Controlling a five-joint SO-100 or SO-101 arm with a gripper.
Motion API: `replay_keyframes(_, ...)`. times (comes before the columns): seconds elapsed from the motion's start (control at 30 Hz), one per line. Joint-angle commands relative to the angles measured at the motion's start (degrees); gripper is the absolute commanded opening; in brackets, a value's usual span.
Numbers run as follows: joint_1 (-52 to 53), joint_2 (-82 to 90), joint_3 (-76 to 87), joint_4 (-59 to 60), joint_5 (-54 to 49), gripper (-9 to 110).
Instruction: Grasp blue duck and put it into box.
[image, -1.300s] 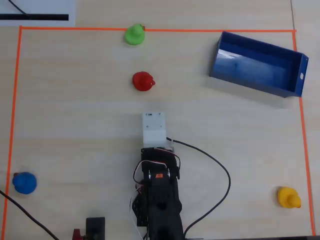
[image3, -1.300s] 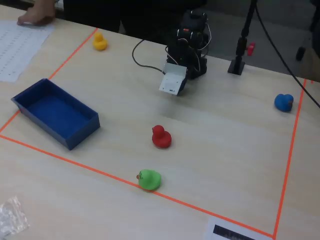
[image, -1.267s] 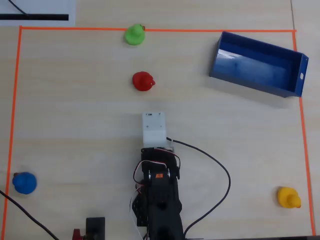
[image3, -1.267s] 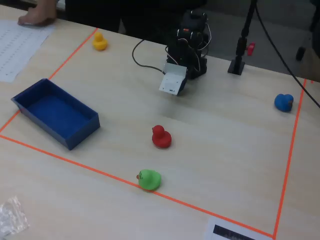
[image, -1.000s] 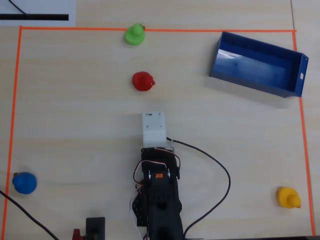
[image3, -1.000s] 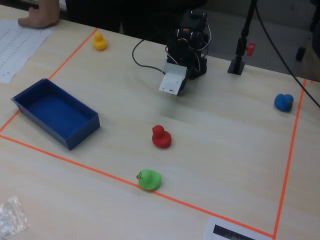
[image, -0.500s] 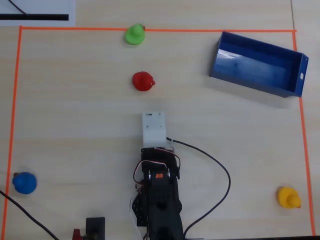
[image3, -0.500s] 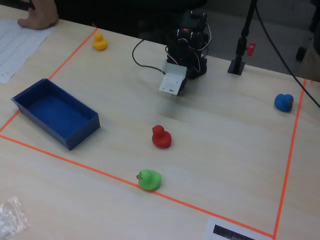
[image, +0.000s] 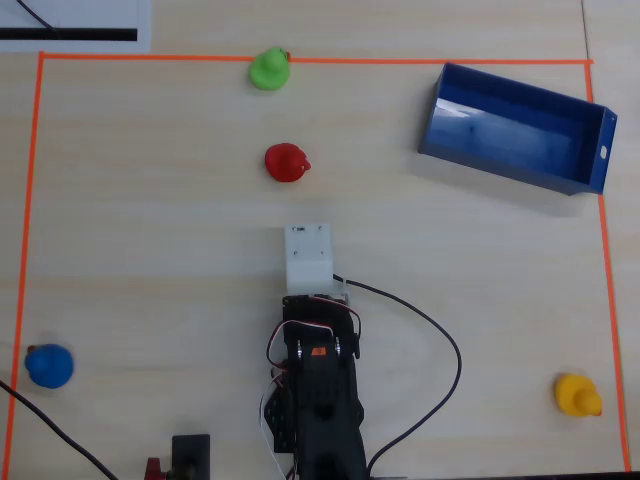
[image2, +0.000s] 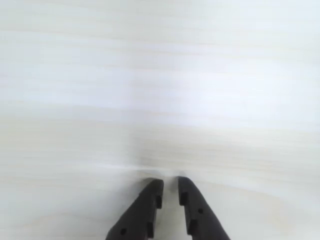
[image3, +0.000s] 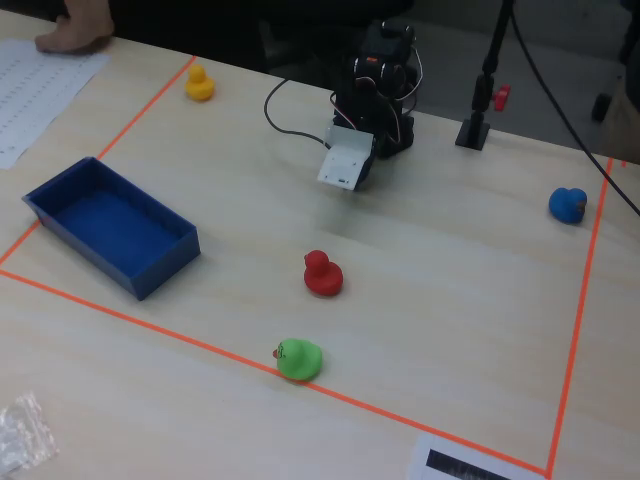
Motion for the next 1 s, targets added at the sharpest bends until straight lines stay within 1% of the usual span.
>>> replay_keyframes(0.0, 0.6, -0.3, -0.2, 0.7, 0.4, 0)
replay_keyframes(0.73, 2.6, -0.4, -0.3, 0.8, 0.0, 0)
replay_keyframes(0.8, 3.2, -1.4, -3.8, 3.2, -6.2, 0)
replay_keyframes(0.9, 0.3, -10.7, -13.4, 4.7, -7.4, 0)
replay_keyframes(0.97, -4.8, -20.2, -22.0, 9.0, -6.3, 1)
